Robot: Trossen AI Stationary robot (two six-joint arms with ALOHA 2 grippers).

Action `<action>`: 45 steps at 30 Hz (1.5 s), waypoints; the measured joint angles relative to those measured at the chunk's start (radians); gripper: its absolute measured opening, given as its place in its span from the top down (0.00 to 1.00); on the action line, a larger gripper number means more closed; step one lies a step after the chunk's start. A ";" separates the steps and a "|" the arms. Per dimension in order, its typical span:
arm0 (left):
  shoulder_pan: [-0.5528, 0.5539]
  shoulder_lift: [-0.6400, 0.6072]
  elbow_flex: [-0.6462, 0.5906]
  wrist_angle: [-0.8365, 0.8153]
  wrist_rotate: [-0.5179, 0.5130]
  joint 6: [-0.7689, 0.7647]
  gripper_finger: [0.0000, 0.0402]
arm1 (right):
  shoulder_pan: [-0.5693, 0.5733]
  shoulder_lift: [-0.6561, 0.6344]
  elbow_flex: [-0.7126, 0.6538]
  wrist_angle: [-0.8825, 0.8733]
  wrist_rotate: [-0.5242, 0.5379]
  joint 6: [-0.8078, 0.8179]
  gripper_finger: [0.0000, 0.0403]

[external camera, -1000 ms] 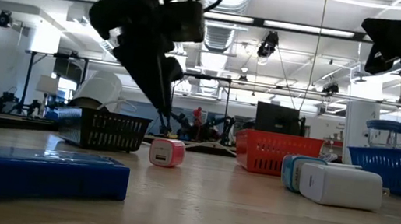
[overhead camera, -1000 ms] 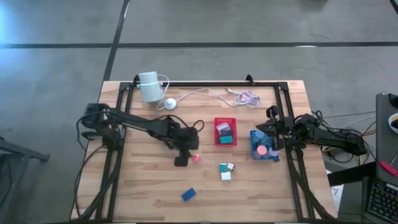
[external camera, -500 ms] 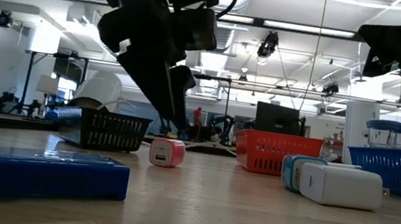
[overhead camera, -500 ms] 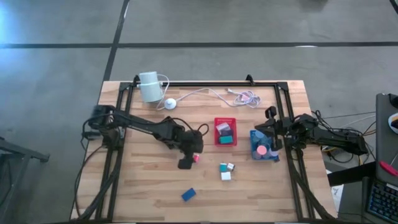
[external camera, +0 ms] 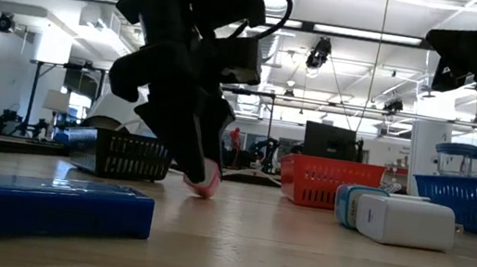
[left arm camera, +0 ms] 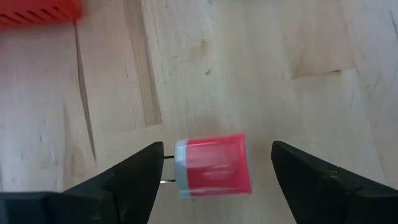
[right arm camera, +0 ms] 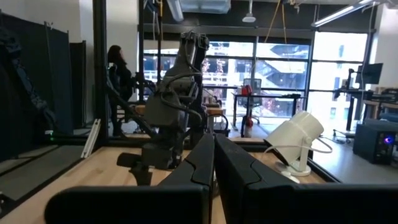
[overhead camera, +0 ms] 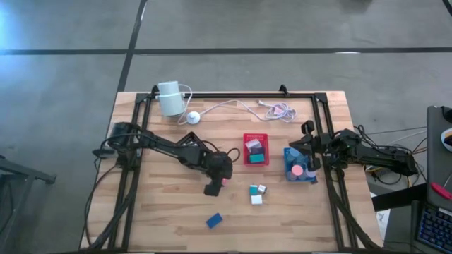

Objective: Pick & Place Office items
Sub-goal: Put the pink charger adaptor into the black bin

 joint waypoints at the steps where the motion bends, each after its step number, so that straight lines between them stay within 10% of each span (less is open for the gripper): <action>1: 0.000 0.003 0.000 0.000 0.000 -0.002 0.25 | 0.000 0.000 0.000 0.000 0.000 0.000 0.98; 11: -0.001 0.004 0.000 -0.005 -0.016 -0.003 0.27 | 0.000 0.000 0.000 0.000 0.000 -0.002 0.98; 22: -0.004 0.003 0.001 -0.019 -0.018 -0.003 0.62 | 0.000 0.000 0.000 0.000 0.000 -0.002 0.98; 28: -0.003 -0.039 0.000 -0.034 -0.018 0.000 0.62 | 0.000 0.000 0.000 0.000 0.000 -0.005 0.98; 37: 0.021 -0.361 -0.084 0.136 0.088 0.056 0.62 | 0.000 -0.001 0.000 -0.002 -0.001 -0.002 0.98; 45: 0.106 -0.796 -0.392 0.240 0.002 -0.067 0.62 | 0.000 0.000 0.000 -0.004 -0.001 -0.005 0.98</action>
